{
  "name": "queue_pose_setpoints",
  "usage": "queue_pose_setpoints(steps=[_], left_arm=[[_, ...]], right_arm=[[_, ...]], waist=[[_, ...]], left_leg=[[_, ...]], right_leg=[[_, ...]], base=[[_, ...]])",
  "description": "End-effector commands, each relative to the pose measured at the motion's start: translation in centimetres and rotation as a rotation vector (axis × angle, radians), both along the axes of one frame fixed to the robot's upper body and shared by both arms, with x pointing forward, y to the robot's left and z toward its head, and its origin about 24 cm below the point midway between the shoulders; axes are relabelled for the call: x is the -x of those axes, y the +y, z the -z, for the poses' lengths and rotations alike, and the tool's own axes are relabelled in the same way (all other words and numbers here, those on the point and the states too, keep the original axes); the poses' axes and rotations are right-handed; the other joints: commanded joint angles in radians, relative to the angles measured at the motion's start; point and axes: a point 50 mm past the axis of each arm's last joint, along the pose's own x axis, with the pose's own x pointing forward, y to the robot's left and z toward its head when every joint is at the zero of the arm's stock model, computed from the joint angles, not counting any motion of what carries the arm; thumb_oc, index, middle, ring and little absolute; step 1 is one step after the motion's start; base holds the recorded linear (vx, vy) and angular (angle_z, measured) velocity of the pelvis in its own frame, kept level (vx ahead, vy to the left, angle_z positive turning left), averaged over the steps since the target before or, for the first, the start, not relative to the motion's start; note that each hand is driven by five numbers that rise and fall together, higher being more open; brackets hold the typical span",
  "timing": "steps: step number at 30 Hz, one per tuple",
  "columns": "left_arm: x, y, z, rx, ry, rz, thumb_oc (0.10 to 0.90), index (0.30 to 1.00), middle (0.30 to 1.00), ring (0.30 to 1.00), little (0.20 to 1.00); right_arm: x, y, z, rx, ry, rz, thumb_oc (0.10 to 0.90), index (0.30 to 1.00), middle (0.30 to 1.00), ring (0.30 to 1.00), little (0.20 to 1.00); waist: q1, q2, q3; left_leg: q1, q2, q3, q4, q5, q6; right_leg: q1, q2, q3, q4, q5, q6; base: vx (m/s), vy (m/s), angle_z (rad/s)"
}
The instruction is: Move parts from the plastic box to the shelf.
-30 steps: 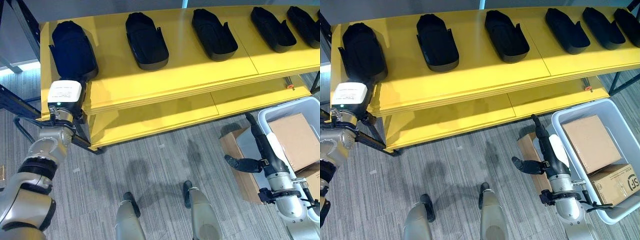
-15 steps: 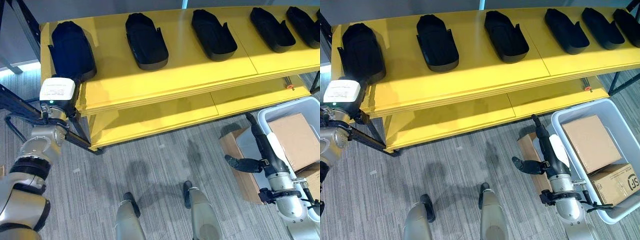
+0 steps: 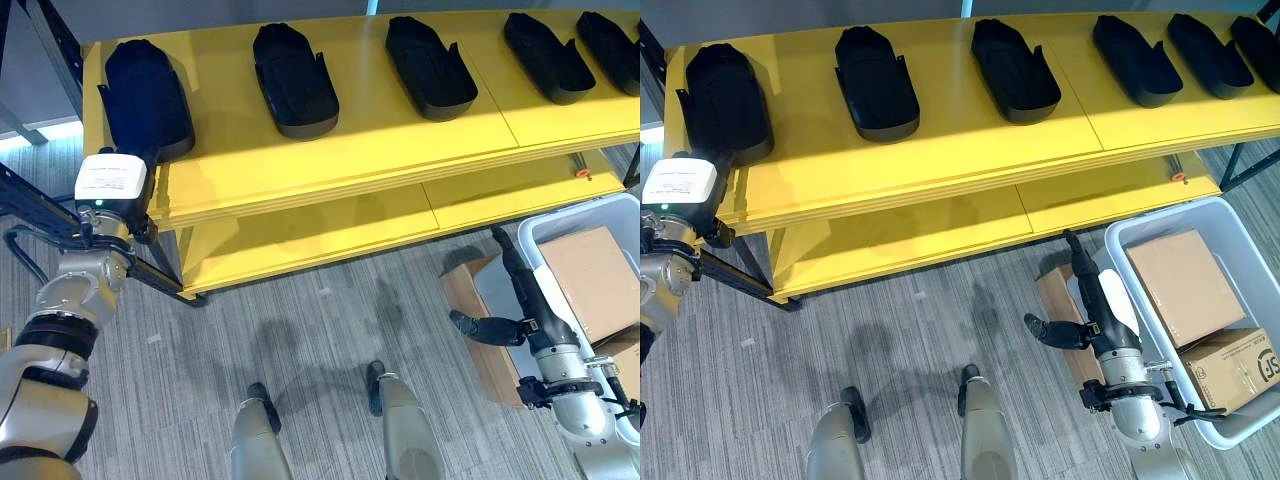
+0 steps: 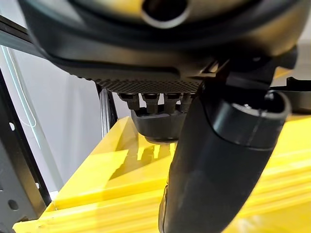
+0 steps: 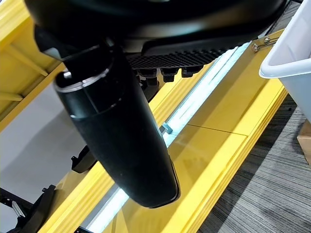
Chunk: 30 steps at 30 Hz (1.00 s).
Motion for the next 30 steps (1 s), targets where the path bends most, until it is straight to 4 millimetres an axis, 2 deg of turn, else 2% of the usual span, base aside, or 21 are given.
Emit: queue_pose_setpoints(steps=[1, 9, 15, 17, 19, 20, 21, 22, 24, 28, 29, 30], left_arm=[[0.9, 1.6, -7.0, -0.082, -0.215, -0.041, 0.900, 1.000, 1.000, 1.000, 1.000], [1.2, 1.8, -7.5, -0.096, -0.223, -0.042, 0.900, 1.000, 1.000, 1.000, 1.000], [2.4, 1.2, -8.1, -0.128, -0.264, 0.024, 0.900, 1.000, 1.000, 1.000, 1.000], [3.4, 0.9, -7.9, -0.130, -0.291, 0.059, 0.900, 1.000, 1.000, 1.000, 1.000], [5.5, 1.1, -6.6, -0.063, -0.315, 0.089, 0.900, 1.000, 1.000, 1.000, 1.000], [5.8, 1.3, -6.5, -0.060, -0.314, 0.082, 0.900, 1.000, 1.000, 1.000, 1.000], [7.9, 1.0, -4.1, 0.094, -0.336, 0.132, 0.900, 1.000, 1.000, 1.000, 1.000], [8.1, 1.1, -4.1, 0.097, -0.335, 0.128, 0.900, 1.000, 1.000, 1.000, 1.000], [9.4, 1.0, -2.1, 0.221, -0.338, 0.147, 0.900, 1.000, 1.000, 1.000, 1.000], [11.9, -0.9, 1.6, 0.546, -0.344, 0.232, 0.900, 1.000, 1.000, 1.000, 1.000], [12.8, -2.3, 3.2, 0.719, -0.357, 0.280, 0.900, 1.000, 1.000, 1.000, 1.000], [12.9, -2.3, 3.2, 0.721, -0.356, 0.278, 0.900, 1.000, 1.000, 1.000, 1.000]], right_arm=[[0.5, -1.0, -4.9, 0.038, -0.251, 0.007, 0.900, 1.000, 1.000, 1.000, 1.000], [0.4, -0.9, -5.0, 0.034, -0.252, 0.000, 0.900, 1.000, 1.000, 1.000, 1.000], [0.3, -1.0, -5.1, 0.033, -0.263, 0.013, 0.900, 1.000, 1.000, 1.000, 1.000], [0.4, -1.2, -5.1, 0.031, -0.268, 0.028, 0.900, 1.000, 1.000, 1.000, 1.000], [0.5, -1.7, -5.1, 0.025, -0.271, 0.053, 0.900, 1.000, 1.000, 1.000, 1.000], [0.4, -1.6, -5.2, 0.028, -0.270, 0.046, 0.900, 1.000, 1.000, 1.000, 1.000], [0.2, -1.7, -5.2, 0.012, -0.272, 0.054, 0.900, 1.000, 1.000, 1.000, 1.000], [0.2, -1.6, -5.2, 0.014, -0.271, 0.048, 0.900, 1.000, 1.000, 1.000, 1.000], [0.0, -1.6, -5.3, -0.004, -0.277, 0.053, 0.900, 1.000, 1.000, 1.000, 1.000], [-0.4, -1.5, -5.6, -0.020, -0.282, 0.043, 0.900, 1.000, 1.000, 1.000, 1.000], [-0.6, -1.3, -5.7, -0.033, -0.282, 0.032, 0.900, 1.000, 1.000, 1.000, 1.000], [-0.6, -1.2, -5.7, -0.032, -0.280, 0.031, 0.900, 1.000, 1.000, 1.000, 1.000]], waist=[[0.004, 0.014, -0.079], [0.006, 0.014, -0.078], [0.024, 0.019, -0.077], [0.035, 0.020, -0.078], [0.056, 0.026, -0.078], [0.049, 0.028, -0.078], [0.063, 0.035, -0.083], [0.058, 0.036, -0.083], [0.069, 0.041, -0.090], [0.079, 0.054, -0.095], [0.083, 0.061, -0.102], [0.081, 0.063, -0.102]], left_leg=[[0.001, 0.000, -0.005, -0.023, 0.009, 0.033], [-0.001, -0.001, -0.007, -0.021, 0.008, 0.034], [0.010, -0.004, -0.009, -0.031, 0.009, 0.033], [0.014, -0.005, -0.014, -0.035, 0.010, 0.032], [0.025, -0.008, -0.017, -0.047, 0.013, 0.033], [0.027, -0.008, -0.016, -0.048, 0.013, 0.033], [0.045, -0.011, -0.018, -0.066, 0.019, 0.033], [0.047, -0.011, -0.018, -0.068, 0.019, 0.033], [0.067, -0.011, -0.021, -0.091, 0.027, 0.033], [0.118, -0.013, -0.026, -0.140, 0.049, 0.033], [0.147, -0.015, -0.030, -0.182, 0.069, 0.034], [0.151, -0.015, -0.030, -0.186, 0.071, 0.034]], right_leg=[[0.066, -0.016, -0.014, -0.063, 0.017, -0.003], [0.066, -0.016, -0.013, -0.061, 0.015, -0.003], [0.075, -0.019, -0.016, -0.062, 0.012, -0.005], [0.081, -0.020, -0.018, -0.065, 0.012, -0.006], [0.092, -0.018, -0.021, -0.070, 0.011, -0.010], [0.094, -0.018, -0.020, -0.071, 0.012, -0.011], [0.110, -0.016, -0.025, -0.085, 0.015, -0.014], [0.112, -0.016, -0.024, -0.086, 0.015, -0.014], [0.135, -0.011, -0.028, -0.106, 0.019, -0.015], [0.184, 0.001, -0.034, -0.148, 0.029, -0.019], [0.213, 0.010, -0.042, -0.177, 0.036, -0.019], [0.218, 0.010, -0.043, -0.181, 0.037, -0.019]], base=[[0.00, 0.000, 0.00], [0.00, 0.000, 0.00], [0.00, 0.000, 0.00], [0.00, 0.000, 0.00], [0.00, 0.000, 0.00], [0.00, -0.034, 0.03], [0.00, -0.022, 0.06], [0.00, 0.000, 0.00], [0.03, -0.028, -0.01], [0.02, -0.047, 0.09], [0.01, -0.050, 0.09], [0.00, -0.057, 0.09]])
